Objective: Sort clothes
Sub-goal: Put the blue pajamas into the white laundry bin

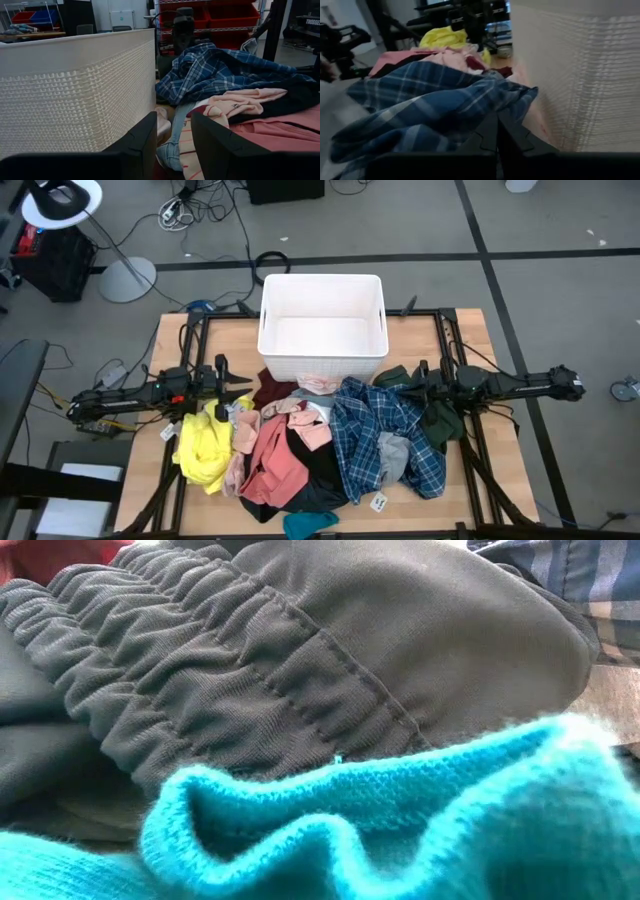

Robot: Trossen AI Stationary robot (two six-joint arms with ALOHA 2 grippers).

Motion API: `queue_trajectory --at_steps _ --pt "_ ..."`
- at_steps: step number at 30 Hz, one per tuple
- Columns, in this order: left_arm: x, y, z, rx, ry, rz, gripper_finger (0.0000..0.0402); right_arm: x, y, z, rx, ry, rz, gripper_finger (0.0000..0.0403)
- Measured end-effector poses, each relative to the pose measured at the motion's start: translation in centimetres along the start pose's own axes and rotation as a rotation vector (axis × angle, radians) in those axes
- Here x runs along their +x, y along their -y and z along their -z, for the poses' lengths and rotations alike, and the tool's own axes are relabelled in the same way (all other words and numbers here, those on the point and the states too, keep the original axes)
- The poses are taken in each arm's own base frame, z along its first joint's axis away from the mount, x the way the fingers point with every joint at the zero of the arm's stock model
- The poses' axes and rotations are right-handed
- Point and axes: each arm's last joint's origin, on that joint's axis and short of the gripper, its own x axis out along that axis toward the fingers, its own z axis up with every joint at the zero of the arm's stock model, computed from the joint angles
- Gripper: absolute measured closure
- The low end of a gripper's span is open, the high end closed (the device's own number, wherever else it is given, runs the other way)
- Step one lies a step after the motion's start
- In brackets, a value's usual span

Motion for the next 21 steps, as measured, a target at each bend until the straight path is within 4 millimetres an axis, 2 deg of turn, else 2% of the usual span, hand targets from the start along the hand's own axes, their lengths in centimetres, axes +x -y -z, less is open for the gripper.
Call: queue_trajectory --at_steps 8,16,21 --pt "0.0 0.0 0.0 0.0 0.0 0.0 0.0275 -1.3 -0.1 -3.6 -0.001 0.022 0.109 0.0401" --pt "0.0 0.0 0.0 0.0 0.0 0.0 0.0275 -2.9 -0.4 -7.4 0.131 -0.182 0.208 0.0402" --pt "0.0 0.0 0.0 0.0 0.0 0.0 0.0275 -2.8 -0.7 -9.6 0.118 -0.33 0.246 0.0402"
